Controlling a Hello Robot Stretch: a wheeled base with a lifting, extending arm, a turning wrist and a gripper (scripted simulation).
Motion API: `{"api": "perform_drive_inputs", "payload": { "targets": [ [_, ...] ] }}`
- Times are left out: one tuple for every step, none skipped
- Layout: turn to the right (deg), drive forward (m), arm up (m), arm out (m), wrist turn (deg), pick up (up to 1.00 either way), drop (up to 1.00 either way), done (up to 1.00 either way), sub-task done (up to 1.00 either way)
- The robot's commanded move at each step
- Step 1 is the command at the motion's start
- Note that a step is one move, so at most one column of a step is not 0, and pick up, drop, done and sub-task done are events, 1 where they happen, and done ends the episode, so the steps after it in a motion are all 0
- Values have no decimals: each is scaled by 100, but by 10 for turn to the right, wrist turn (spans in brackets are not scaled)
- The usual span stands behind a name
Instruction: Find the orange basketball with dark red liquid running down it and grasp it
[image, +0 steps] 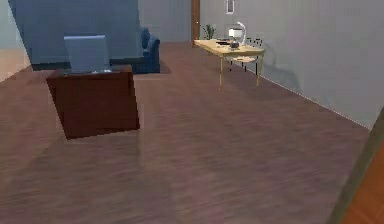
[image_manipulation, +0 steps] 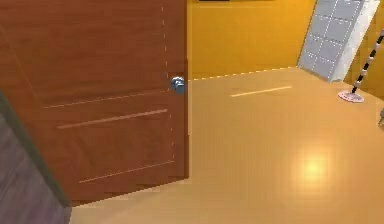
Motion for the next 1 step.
{"api": "perform_drive_inputs", "payload": {
  "targets": [
    [0, 100, 0, 0, 0, 0, 0, 0, 0]
  ]
}}
